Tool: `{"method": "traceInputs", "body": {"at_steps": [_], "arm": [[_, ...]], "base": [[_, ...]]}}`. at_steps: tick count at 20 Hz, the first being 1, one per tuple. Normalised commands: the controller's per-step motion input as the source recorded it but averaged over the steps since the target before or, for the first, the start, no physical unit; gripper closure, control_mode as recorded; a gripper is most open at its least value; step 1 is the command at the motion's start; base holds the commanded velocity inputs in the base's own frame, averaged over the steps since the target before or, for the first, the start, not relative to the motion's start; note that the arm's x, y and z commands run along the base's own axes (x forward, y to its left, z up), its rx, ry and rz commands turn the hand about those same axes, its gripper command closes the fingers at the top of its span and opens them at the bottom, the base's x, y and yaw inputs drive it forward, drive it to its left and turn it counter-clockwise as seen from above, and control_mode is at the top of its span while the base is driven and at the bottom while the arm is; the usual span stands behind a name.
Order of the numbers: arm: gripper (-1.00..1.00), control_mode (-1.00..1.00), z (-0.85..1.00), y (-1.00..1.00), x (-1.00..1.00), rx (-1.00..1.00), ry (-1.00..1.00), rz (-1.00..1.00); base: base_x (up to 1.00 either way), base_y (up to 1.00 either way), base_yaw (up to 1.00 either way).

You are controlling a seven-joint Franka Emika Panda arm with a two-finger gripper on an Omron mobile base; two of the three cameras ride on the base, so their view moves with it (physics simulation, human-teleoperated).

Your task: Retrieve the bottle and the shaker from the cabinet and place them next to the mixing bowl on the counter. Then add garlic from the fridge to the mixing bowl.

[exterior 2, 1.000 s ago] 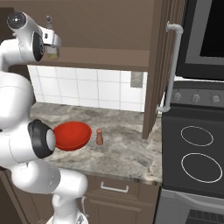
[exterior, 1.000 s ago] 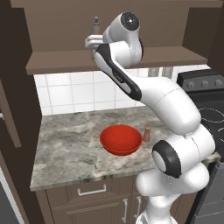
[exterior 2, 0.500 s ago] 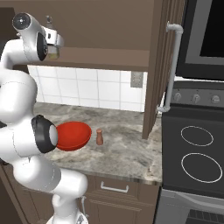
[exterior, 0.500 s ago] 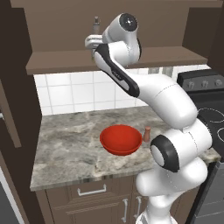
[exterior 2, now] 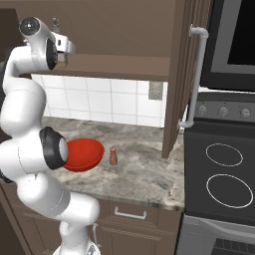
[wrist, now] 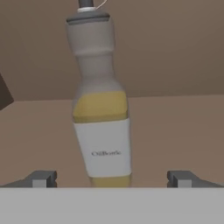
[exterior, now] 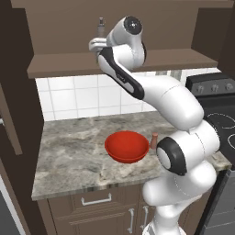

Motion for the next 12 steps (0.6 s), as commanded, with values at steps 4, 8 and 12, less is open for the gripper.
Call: {"method": "traceInputs", "body": {"at_steps": [4,8,12], "arm": [[-1.00,-1.00,-0.05,0.00,0.07,0.00,0.00,0.00],[-1.00,-1.00,-0.02,0.00,0.05,0.00,0.00,0.00],[-1.00,-1.00,0.00,0.00,0.03,0.00,0.00,0.00]], "base": [[0.00,0.00,0.00],[0.00,0.00,0.00],[0.00,0.00,0.00]]}}
